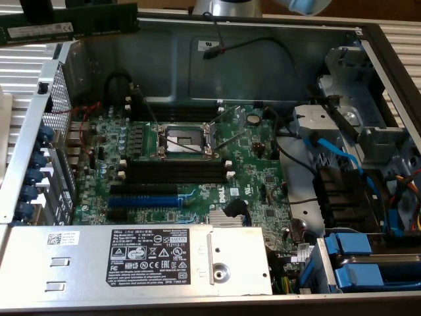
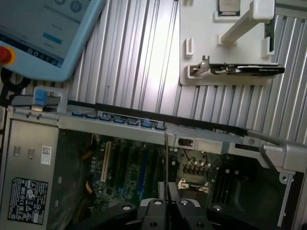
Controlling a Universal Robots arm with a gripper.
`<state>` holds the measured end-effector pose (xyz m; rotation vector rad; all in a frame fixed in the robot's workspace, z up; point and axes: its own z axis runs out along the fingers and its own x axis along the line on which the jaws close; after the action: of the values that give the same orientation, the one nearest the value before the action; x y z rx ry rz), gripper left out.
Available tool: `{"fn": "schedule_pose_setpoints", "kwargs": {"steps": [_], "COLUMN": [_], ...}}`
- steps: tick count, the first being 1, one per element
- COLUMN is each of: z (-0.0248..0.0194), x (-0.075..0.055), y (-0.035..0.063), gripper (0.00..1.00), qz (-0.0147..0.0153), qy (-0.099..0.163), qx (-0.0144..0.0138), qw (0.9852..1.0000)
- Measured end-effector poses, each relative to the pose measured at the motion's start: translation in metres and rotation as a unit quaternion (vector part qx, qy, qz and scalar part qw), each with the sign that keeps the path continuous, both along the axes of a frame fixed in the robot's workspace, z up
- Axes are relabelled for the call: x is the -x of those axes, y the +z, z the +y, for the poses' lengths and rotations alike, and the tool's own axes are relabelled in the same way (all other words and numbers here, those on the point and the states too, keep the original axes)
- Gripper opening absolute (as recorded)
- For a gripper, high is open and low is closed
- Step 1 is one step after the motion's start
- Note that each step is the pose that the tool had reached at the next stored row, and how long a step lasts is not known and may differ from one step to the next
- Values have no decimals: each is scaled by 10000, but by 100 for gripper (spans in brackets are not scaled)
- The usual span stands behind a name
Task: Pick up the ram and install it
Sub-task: 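Pick up the ram and move it above insertion slot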
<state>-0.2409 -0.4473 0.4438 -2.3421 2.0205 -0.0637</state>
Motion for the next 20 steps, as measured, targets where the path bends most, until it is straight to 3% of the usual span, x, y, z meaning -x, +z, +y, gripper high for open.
{"fn": "schedule_pose_setpoints", "kwargs": {"steps": [6,7,11,14,20], "z": [0,0,0,5,58], "x": [-191,-256,-397,-483,-557], "y": [9,10,11,11,11], "gripper": [13,13,13,13,13], "qz": [25,39,67,69,79], "qy": [0,0,-1,0,-3], "qx": [-170,-219,-286,-316,-319], "qw": [9999,9998,9996,9995,9995]}}
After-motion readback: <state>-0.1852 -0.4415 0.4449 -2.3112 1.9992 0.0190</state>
